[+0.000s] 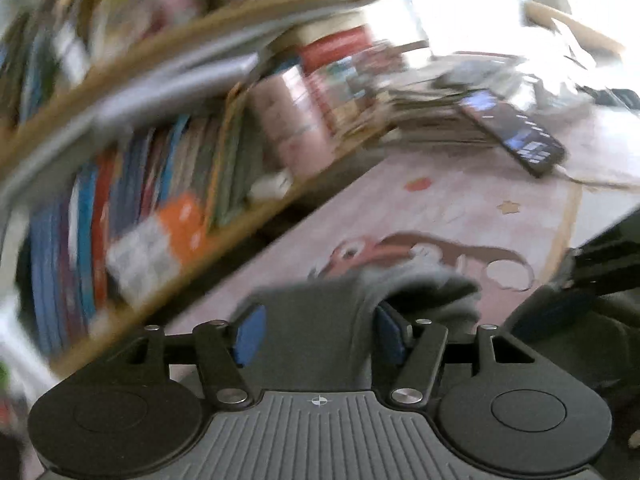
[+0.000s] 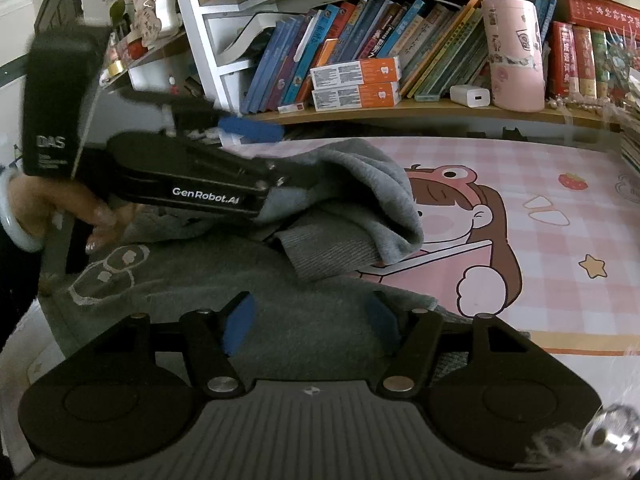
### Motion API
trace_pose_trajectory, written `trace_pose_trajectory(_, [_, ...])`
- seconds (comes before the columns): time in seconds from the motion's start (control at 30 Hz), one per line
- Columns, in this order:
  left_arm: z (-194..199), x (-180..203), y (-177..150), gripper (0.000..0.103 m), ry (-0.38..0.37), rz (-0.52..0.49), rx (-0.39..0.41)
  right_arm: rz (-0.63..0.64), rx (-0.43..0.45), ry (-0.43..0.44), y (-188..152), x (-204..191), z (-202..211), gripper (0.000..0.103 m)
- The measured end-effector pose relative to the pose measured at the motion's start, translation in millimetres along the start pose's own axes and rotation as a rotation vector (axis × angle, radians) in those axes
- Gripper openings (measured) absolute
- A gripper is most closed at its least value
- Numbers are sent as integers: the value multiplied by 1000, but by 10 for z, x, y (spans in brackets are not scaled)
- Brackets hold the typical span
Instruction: Fold clothes
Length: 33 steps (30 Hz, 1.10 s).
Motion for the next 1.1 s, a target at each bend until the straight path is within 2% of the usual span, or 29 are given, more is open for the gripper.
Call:
trace_pose_trajectory(0.13, [-166,235,218,62,-78,-127,5,0,0,0,-2,-2,6,63])
trace_pose_trajectory(0.3, [-507,386,269,62,-167,-170,-78,-1,0,1,-1,-1,6,63])
trace_pose_trajectory(0.4, [-671,393,233,61,-191,-146,-135,-2,1,1,3,-2,7,63])
trace_pose_trajectory(0.5, [-727,303,215,61,-216,-71,-162,-3,0,2,3,-6,8,63])
trace_pose_trajectory(0.7, [-430,210,324,62,-245,-53,-90,-2,-1,2,8,-6,4,63])
trace_pose_trajectory(0.8, [-365,258,348,61,-280,-92,-118,-2,-2,3,11,-2,4,63])
trace_pose_trajectory(0.87, [-420,335,302,58,-267,-150,-164,-3,-2,3,14,5,4,63])
trace_pose_trajectory(0.97, [-564,376,210,55,-241,-173,-206,-4,-1,4,13,6,5,63])
trace_pose_trajectory(1.03, [-649,354,173,37,-238,-152,-219,-5,-1,4,11,4,5,63])
trace_pose_trajectory(1.07, [-667,319,176,16,-233,-124,-212,-5,-1,4,8,-1,9,63])
trace_pose_trajectory(1.1, [-654,268,193,6,-202,-89,-186,-4,-2,4,7,-4,11,63])
Point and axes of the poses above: each gripper's, at about its wrist camera, not at the fingertips, and z roughly against the way its jaws point, x to its right, y to its top, the point moved 1 cm from there along -z, roughly the way its jaws point, and after that the axes turned 8 degrees about x, right-handed, at the moved point
